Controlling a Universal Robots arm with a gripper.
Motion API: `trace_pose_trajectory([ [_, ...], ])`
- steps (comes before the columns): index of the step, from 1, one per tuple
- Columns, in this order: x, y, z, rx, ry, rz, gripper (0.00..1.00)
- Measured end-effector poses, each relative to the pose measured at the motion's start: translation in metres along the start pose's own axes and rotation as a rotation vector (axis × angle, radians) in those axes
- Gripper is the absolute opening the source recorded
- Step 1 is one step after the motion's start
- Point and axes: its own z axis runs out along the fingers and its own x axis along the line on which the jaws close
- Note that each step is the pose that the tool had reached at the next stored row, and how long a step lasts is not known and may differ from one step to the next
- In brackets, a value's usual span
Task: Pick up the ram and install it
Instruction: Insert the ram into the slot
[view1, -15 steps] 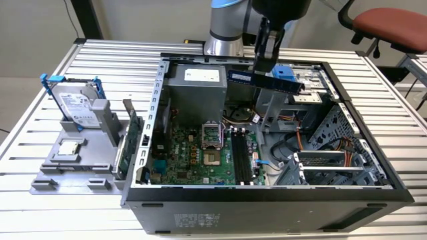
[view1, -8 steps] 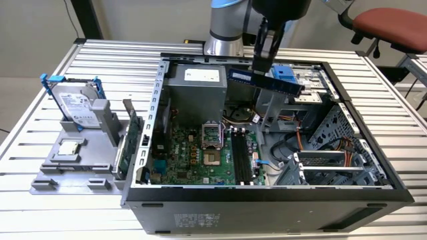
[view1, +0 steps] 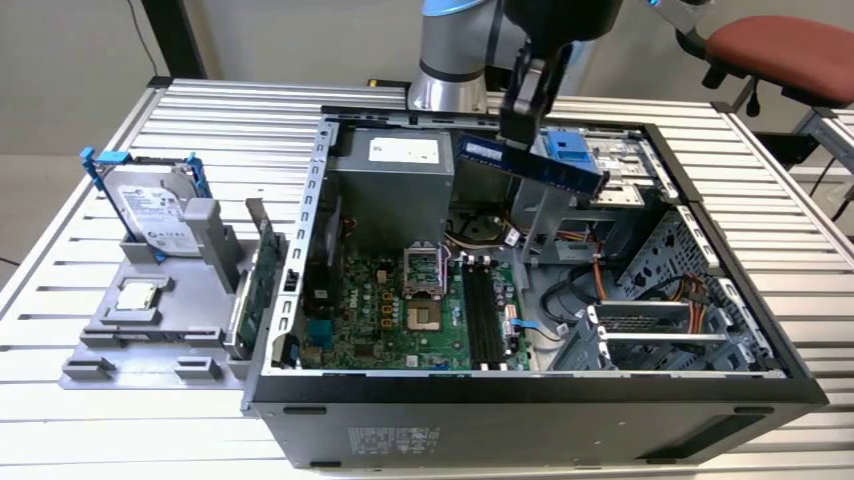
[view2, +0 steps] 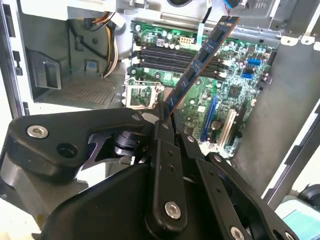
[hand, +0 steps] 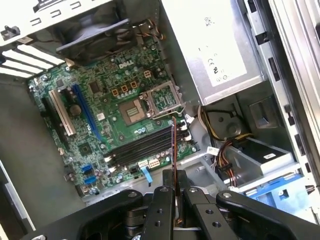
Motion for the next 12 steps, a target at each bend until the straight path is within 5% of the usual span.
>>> trace_pose_trajectory([
  [12,0.0000,0.0000,0.0000,0.0044,-0.0006,0.167,0.00],
])
